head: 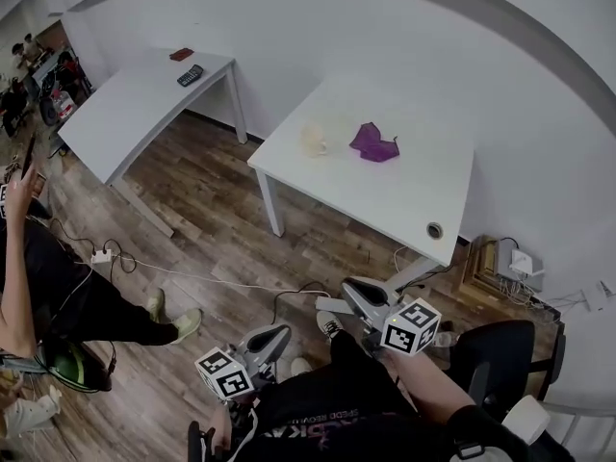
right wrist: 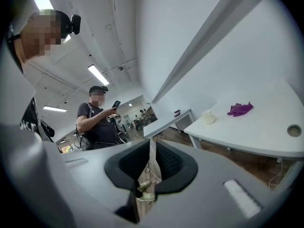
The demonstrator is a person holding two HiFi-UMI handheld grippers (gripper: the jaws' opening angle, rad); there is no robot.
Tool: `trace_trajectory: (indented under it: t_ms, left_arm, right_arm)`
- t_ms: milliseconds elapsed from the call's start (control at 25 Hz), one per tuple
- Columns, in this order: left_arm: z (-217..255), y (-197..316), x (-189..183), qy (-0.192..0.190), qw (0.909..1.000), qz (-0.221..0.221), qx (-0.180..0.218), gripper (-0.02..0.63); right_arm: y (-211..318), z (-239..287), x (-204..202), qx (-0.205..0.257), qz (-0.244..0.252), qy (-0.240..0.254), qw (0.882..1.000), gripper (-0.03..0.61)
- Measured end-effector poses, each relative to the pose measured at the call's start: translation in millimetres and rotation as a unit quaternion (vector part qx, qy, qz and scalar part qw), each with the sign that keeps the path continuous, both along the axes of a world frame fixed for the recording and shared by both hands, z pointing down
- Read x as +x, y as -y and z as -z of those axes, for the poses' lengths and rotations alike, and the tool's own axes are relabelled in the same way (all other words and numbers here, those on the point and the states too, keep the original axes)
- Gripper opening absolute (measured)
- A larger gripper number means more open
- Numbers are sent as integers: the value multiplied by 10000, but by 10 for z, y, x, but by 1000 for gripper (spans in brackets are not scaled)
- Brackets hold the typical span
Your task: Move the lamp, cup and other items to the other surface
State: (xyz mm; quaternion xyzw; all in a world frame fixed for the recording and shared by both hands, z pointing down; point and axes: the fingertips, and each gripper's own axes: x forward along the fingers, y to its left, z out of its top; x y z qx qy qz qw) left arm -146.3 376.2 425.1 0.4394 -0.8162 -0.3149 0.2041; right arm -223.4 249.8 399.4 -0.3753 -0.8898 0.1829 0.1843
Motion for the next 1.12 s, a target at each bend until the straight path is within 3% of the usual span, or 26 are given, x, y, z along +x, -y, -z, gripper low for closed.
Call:
trace_trajectory:
  t_ms: [200,760,1120]
  left_arm:
    - [8,-48,-302,-133,9985,523,-22,-2]
    - [-74,84,-1066,-336,9912,1279,-71,0]
    - [-164,-44,-1202,-527,9803,1899,-109,-2]
  right_arm:
    - [123,-5,-615,208,153,106,9996,80]
    - [427,-160,-2207,791,428,148,9958,91]
    - [493,-522,-3082,1413,534,-80,9885,95]
